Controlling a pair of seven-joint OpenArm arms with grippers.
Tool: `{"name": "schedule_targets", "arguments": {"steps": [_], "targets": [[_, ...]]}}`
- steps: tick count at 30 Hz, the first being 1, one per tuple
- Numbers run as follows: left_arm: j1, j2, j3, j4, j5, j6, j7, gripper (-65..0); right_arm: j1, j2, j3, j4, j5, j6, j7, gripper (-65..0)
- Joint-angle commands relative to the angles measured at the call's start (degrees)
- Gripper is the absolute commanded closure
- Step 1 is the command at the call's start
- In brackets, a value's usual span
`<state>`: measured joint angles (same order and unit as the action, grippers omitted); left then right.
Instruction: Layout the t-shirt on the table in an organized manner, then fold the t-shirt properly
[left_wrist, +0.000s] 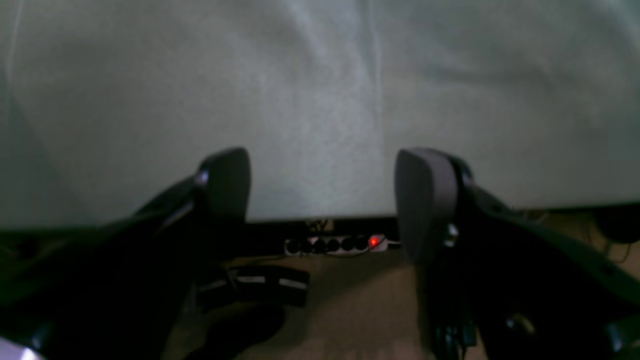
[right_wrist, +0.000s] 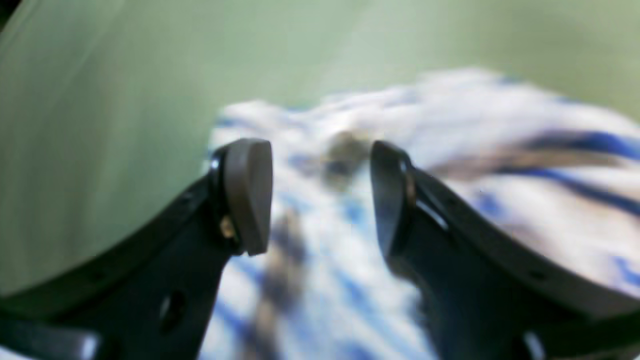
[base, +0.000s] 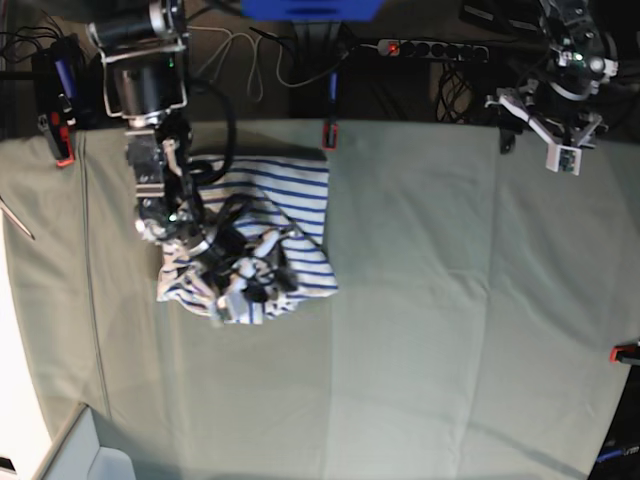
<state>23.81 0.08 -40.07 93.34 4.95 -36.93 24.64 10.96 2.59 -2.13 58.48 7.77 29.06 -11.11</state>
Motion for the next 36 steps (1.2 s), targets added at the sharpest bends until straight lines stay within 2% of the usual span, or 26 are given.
{"name": "schedule_targets", "arguments": {"steps": [1, 7, 11, 13, 18, 20, 25, 32, 34, 36], "targets": [[-0.03, -0.12, -1.02, 0.95, -0.51, -0.04, -1.22, -43.7, 1.57, 0.71, 1.12, -0.76, 0.36, -2.82, 2.28, -32.7], [-0.21, -0.21, -1.82, 0.95, -0.51, -0.04, -1.22, -43.7, 3.32, 3.34, 3.49, -7.88, 0.36, -9.85, 9.66, -33.3], [-0.12, -0.12, -1.64, 0.95, -0.51, -0.04, -1.22, -43.7, 1.74, 4.14, 3.58, -5.95, 0.54, -12.93, 13.27, -36.0], [0.32, -0.03, -1.55, 0.95, -0.51, -0.13, -1.22, -43.7, -1.6, 4.22, 3.58, 0.03, 0.54, -13.19, 14.85, -36.5], [1.99, 0.06, -1.46, 0.33, -1.21, -0.13, -1.13, -43.7, -9.95, 3.52, 3.49, 17.87, 0.54, -13.19, 14.67, -36.5], [3.48, 0.06, -1.55, 0.24, -4.12, -0.13, -1.13, -43.7, -13.73, 2.2, 3.58, 24.73, 0.54, -13.19, 14.67, -36.5], [7.79, -0.03, -1.38, 0.15, -12.55, -0.13, -1.13, -43.6, -23.66, 2.29, 3.85, 36.33, 0.54, -13.37, 14.85, -36.4], [8.67, -0.56, 5.66, -8.72, -14.31, -0.13, -1.22, -43.3, -34.3, -0.96, 12.99, 39.15, 0.54, -13.37, 15.11, -35.7], [8.14, -0.65, 7.5, -12.68, -14.31, -0.13, -1.39, -42.6, -36.41, -2.28, 15.89, 38.88, 0.54, -13.28, 14.94, -33.4], [6.47, -1.26, 9.61, -17.25, -14.58, -0.13, -1.57, -35.7, -38.35, -3.6, 18.7, 38.09, 0.54, -13.1, 14.76, -28.3]]}}
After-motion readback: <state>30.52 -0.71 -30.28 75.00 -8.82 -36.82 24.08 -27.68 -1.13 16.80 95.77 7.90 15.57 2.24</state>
